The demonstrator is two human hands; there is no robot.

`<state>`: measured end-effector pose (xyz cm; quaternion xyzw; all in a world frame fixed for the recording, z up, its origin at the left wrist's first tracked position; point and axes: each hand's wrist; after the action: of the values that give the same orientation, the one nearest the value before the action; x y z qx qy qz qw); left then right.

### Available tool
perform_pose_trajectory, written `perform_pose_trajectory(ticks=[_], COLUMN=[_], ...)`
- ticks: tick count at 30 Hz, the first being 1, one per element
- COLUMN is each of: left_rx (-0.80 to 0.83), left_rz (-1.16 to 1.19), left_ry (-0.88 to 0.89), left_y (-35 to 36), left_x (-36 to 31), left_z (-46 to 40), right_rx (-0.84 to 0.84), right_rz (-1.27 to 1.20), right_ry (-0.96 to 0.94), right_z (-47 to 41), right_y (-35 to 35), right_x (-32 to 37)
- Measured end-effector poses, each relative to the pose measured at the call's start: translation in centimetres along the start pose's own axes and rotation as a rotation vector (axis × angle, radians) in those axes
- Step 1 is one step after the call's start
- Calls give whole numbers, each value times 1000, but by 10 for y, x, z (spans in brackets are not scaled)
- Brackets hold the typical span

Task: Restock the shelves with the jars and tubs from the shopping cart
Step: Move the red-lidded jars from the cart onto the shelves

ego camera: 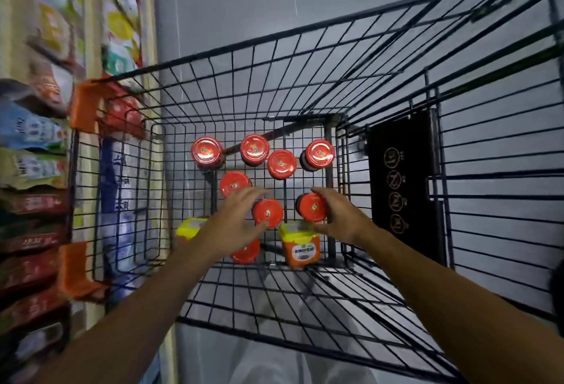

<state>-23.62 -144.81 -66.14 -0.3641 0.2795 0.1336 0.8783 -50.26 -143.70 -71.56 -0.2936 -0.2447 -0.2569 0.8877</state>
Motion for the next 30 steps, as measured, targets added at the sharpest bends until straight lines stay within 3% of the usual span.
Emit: perform_pose_trajectory(ticks=[13, 22, 30], left_rx=[-12, 136, 115], left_rz=[-36, -179, -274], left_ry=[96, -6, -49], left_y=[27, 34, 52], left_x=[15, 10, 12], left_z=[-4, -36, -52], right_rx=[-244, -289, -311], right_rz=[-97, -144, -149], right_ry=[-45, -66, -73], right_z=[-13, 13, 17], right_y=[34, 12, 10], right_x=[-9, -10, -14])
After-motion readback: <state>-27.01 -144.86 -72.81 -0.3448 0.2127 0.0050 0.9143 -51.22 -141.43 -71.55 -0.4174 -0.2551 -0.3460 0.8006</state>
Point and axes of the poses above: each hand's wrist, its own z-axis away from the middle knuckle, its own y-axis out of the palm, x = y × z, and after that the axes turned 4 degrees about x, right-handed
